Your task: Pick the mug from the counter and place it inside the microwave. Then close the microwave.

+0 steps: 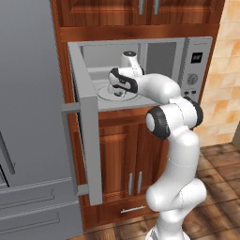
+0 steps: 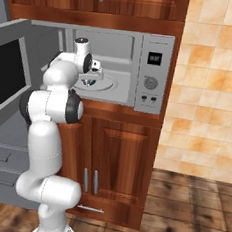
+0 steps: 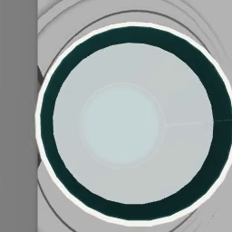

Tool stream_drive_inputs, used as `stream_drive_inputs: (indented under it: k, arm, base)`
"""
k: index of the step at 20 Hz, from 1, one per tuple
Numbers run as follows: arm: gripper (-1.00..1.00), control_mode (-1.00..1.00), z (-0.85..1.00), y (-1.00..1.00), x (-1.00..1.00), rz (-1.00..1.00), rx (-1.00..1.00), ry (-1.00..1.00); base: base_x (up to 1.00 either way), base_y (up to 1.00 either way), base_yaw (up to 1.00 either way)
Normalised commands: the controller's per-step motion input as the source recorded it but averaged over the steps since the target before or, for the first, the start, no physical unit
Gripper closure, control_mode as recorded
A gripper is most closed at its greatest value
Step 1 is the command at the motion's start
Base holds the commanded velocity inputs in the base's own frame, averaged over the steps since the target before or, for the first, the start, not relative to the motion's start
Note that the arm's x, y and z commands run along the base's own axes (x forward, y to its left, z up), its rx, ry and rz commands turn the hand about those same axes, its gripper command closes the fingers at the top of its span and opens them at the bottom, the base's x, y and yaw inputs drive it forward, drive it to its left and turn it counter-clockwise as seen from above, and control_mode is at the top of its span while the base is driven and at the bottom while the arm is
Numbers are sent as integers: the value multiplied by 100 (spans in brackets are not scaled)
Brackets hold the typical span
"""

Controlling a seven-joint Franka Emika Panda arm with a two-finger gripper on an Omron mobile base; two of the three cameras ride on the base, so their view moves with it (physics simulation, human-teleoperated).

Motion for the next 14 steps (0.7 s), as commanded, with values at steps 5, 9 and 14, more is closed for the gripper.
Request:
stream_drive_inputs:
  k: [5, 9, 14]
  arm:
    - [-100, -100, 0, 0, 0, 0, 0, 0]
    - [-100, -100, 0, -4, 0, 0, 0, 0]
    - [-100, -100, 9, -18, -23, 0, 0, 0]
  base:
    - [0, 0, 0]
    - [0, 0, 0]
    - [0, 0, 0]
